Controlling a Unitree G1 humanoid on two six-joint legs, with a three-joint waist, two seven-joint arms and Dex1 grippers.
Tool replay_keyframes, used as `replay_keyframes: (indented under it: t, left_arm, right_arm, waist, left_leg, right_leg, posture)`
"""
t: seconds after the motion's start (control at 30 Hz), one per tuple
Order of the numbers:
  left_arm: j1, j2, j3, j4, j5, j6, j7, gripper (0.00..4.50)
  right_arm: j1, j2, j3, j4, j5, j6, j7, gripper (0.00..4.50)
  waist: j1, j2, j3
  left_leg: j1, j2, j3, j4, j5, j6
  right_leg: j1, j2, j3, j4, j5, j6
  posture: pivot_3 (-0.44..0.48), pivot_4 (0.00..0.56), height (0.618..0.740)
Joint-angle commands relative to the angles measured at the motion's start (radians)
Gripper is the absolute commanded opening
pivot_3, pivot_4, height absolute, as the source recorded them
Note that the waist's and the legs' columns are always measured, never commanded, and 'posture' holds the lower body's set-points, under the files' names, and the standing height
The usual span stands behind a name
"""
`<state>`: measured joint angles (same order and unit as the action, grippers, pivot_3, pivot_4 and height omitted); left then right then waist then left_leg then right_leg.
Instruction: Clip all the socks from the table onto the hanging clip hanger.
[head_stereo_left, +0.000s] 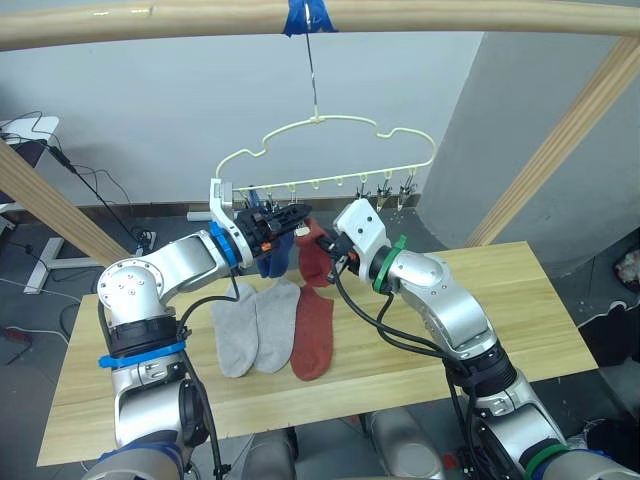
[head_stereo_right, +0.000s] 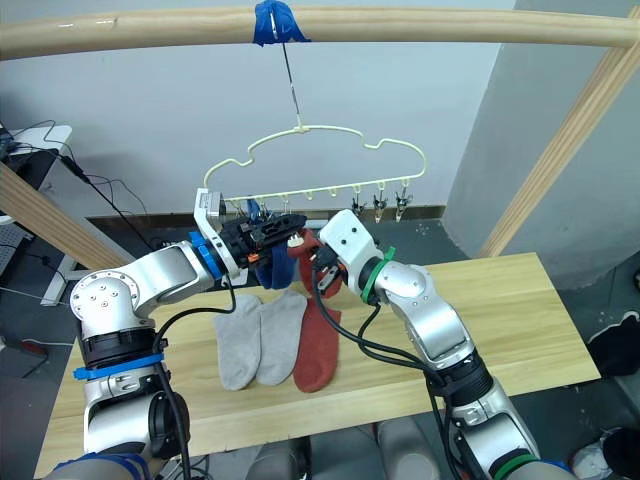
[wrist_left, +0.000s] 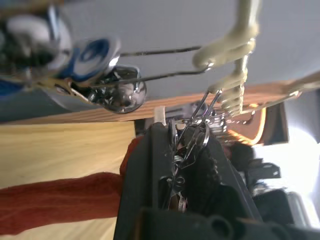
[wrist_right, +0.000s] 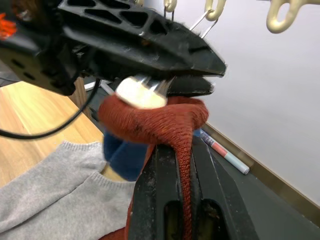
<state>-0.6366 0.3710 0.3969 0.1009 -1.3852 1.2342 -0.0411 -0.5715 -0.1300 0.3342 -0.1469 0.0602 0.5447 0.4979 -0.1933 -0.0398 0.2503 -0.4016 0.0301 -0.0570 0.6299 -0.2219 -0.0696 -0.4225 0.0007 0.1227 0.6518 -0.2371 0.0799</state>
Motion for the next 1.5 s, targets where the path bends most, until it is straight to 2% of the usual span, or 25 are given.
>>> replay_keyframes:
  t: [0.03, 0.17, 0.43, 0.47, 0.57, 0.73, 0.83, 0.87, 0.97, 1.1, 1.17, 1.27, 1.37, 1.5]
  left_arm:
    - [0.010, 0.004, 0.002, -0.015, -0.008, -0.009, -0.027, 1.05]
    - [-0.011, 0.009, 0.046, 0.003, -0.075, -0.015, -0.029, 2.20]
    - [0.041, 0.155, -0.009, -0.105, -0.032, 0.042, -0.133, 4.45]
    - [0.050, 0.167, -0.012, -0.119, -0.040, 0.049, -0.140, 4.50]
    - [0.107, 0.266, -0.009, -0.208, -0.062, 0.093, -0.229, 4.50]
    - [0.187, 0.365, 0.003, -0.262, -0.082, 0.108, -0.306, 4.50]
    - [0.248, 0.378, -0.007, -0.330, 0.008, 0.028, -0.322, 4.50]
    - [0.269, 0.375, -0.013, -0.361, 0.055, -0.014, -0.325, 4.50]
    - [0.313, 0.372, -0.027, -0.429, 0.143, -0.078, -0.312, 4.50]
    - [0.460, 0.300, -0.018, -0.605, 0.337, -0.282, -0.271, 4.50]
    - [0.480, 0.282, -0.060, -0.619, 0.379, -0.358, -0.361, 4.50]
    - [0.513, 0.319, -0.116, -0.625, 0.447, -0.450, -0.530, 4.50]
    - [0.538, 0.323, -0.127, -0.625, 0.525, -0.581, -0.638, 4.50]
    - [0.560, 0.341, -0.150, -0.622, 0.613, -0.685, -0.726, 4.50]
  right_arm:
    - [-0.020, 0.009, -0.008, -0.013, 0.001, -0.018, -0.004, 0.00]
    - [-0.007, 0.003, -0.006, -0.005, 0.001, -0.017, 0.000, 0.00]
    - [0.015, 0.005, -0.026, 0.044, 0.017, -0.026, 0.004, 0.00]
    - [0.018, 0.004, -0.032, 0.048, 0.022, -0.025, 0.006, 0.54]
    - [0.047, -0.011, -0.049, 0.071, 0.042, -0.025, 0.026, 1.46]
    - [0.135, -0.099, -0.076, 0.041, 0.064, -0.013, 0.082, 3.23]
    - [0.196, -0.178, -0.111, -0.002, 0.053, -0.019, 0.089, 4.29]
    - [0.211, -0.188, -0.131, -0.017, 0.063, -0.015, 0.084, 4.45]
    - [0.234, -0.184, -0.190, -0.066, 0.093, 0.024, 0.047, 4.45]
    - [0.278, -0.169, -0.284, -0.212, 0.121, 0.049, -0.023, 4.45]
    - [0.260, -0.142, -0.307, -0.288, 0.182, 0.101, -0.028, 4.45]
    - [0.233, -0.098, -0.304, -0.315, 0.181, 0.079, -0.074, 4.45]
    - [0.206, -0.043, -0.295, -0.310, 0.151, 0.050, -0.148, 4.45]
    - [0.194, -0.029, -0.278, -0.299, 0.129, 0.027, -0.182, 4.45]
  waist:
    - [0.000, 0.000, 0.000]
    - [0.003, 0.000, 0.000]
    - [0.007, 0.000, 0.000]
    - [0.007, 0.000, 0.000]
    - [0.011, 0.000, 0.000]
    - [0.036, 0.001, 0.000]
    - [0.057, 0.001, 0.001]
    - [0.061, 0.001, 0.001]
    - [0.074, 0.001, 0.001]
    - [0.081, 0.001, 0.001]
    - [0.091, 0.001, 0.001]
    - [0.102, 0.001, 0.001]
    - [0.104, 0.001, 0.001]
    - [0.107, 0.001, 0.001]
  left_leg:
    - [0.000, 0.000, 0.000, 0.000, 0.000, 0.000]
    - [-0.005, 0.000, 0.000, -0.001, 0.000, 0.000]
    - [-0.009, 0.000, -0.001, -0.001, 0.000, 0.000]
    - [-0.009, 0.000, -0.001, -0.001, 0.000, 0.000]
    - [-0.010, 0.000, -0.002, -0.001, 0.000, 0.000]
    - [-0.015, 0.000, -0.002, -0.001, 0.000, 0.000]
    - [-0.016, 0.000, -0.001, -0.001, 0.000, 0.000]
    - [-0.016, 0.000, 0.000, -0.001, 0.000, 0.000]
    - [-0.016, 0.000, 0.000, -0.001, 0.000, 0.000]
    - [-0.015, 0.001, 0.001, -0.001, 0.000, 0.000]
    - [-0.016, 0.001, 0.002, -0.001, 0.000, 0.000]
    - [-0.016, 0.001, 0.001, 0.000, 0.000, 0.000]
    - [-0.016, 0.001, 0.003, 0.000, 0.000, 0.000]
    - [-0.016, 0.001, 0.003, -0.001, 0.000, 0.000]
  right_leg:
    - [0.000, 0.000, 0.000, -0.001, 0.000, 0.000]
    - [-0.002, -0.001, -0.001, -0.005, 0.000, -0.001]
    - [-0.006, -0.001, -0.002, -0.005, 0.003, -0.005]
    - [-0.006, -0.002, -0.002, -0.005, 0.003, -0.005]
    - [-0.008, -0.002, -0.003, -0.004, 0.003, -0.005]
    - [-0.014, -0.002, -0.003, -0.003, 0.003, -0.005]
    - [-0.015, -0.002, -0.002, -0.004, 0.003, -0.005]
    - [-0.015, -0.002, -0.002, -0.004, 0.003, -0.005]
    - [-0.015, -0.002, -0.002, -0.003, 0.003, -0.005]
    - [-0.015, -0.002, -0.001, -0.003, 0.002, -0.004]
    - [-0.016, -0.002, 0.000, -0.004, 0.004, -0.007]
    - [-0.016, -0.001, -0.001, -0.004, 0.004, -0.007]
    - [-0.016, -0.002, -0.001, -0.004, 0.002, -0.004]
    - [-0.017, -0.002, -0.001, -0.004, 0.003, -0.006]
  posture:
    - [-0.159, 0.226, 0.740]
    - [-0.150, 0.225, 0.740]
    - [-0.132, 0.225, 0.740]
    - [-0.123, 0.223, 0.740]
    - [-0.115, 0.224, 0.740]
    - [-0.077, 0.224, 0.740]
    - [-0.058, 0.229, 0.740]
    - [-0.058, 0.229, 0.740]
    - [-0.050, 0.229, 0.740]
    - [-0.040, 0.235, 0.740]
    - [-0.040, 0.235, 0.740]
    - [-0.046, 0.234, 0.740]
    - [-0.049, 0.233, 0.740]
    - [-0.049, 0.233, 0.740]
